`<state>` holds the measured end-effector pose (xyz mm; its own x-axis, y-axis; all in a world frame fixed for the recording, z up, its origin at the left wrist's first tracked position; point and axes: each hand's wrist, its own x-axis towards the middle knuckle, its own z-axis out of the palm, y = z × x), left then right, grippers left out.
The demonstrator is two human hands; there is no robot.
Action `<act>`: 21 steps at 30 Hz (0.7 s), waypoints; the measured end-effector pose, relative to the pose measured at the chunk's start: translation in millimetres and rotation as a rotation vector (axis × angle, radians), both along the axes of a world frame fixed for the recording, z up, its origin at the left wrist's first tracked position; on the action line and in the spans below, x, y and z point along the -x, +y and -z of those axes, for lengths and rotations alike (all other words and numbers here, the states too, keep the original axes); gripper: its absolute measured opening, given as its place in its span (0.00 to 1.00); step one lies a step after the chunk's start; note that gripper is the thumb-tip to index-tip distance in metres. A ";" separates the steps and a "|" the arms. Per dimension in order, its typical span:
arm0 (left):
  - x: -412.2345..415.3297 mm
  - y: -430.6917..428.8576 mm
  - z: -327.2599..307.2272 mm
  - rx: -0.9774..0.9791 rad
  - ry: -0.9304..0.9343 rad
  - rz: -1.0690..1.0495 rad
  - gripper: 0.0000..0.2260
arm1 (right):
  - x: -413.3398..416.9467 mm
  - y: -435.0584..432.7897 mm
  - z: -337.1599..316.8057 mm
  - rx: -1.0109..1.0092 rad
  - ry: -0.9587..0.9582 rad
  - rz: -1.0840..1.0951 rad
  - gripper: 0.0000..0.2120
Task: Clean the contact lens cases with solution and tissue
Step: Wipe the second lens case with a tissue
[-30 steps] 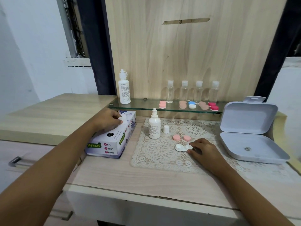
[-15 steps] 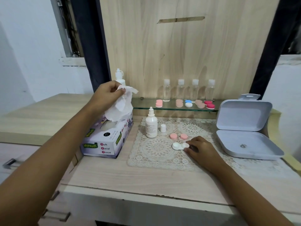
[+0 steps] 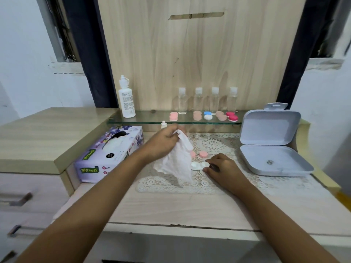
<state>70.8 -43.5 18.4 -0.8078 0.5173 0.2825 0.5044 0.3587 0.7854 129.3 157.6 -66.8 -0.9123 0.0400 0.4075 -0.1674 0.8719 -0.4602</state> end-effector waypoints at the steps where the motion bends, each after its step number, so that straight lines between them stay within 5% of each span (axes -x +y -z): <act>1: -0.2 5.9 6.9 0.046 -0.007 0.006 0.10 | -0.1 0.1 -0.1 0.002 -0.003 0.001 0.12; 7: 7.9 26.3 38.7 0.178 -0.046 0.037 0.16 | 0.0 0.0 0.7 0.013 -0.004 0.001 0.11; 11: 14.5 34.1 52.2 0.309 0.102 -0.005 0.13 | 0.1 0.0 0.3 0.010 -0.011 -0.003 0.11; 21: 15.5 37.2 71.9 0.145 0.151 -0.074 0.02 | 1.2 0.4 0.8 0.017 -0.020 -0.001 0.12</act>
<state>55.3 -6.3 -53.5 -0.7995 0.5019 0.3299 0.5801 0.5030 0.6407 128.1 158.0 -67.7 -0.9204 0.0457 0.3884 -0.1592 0.8635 -0.4786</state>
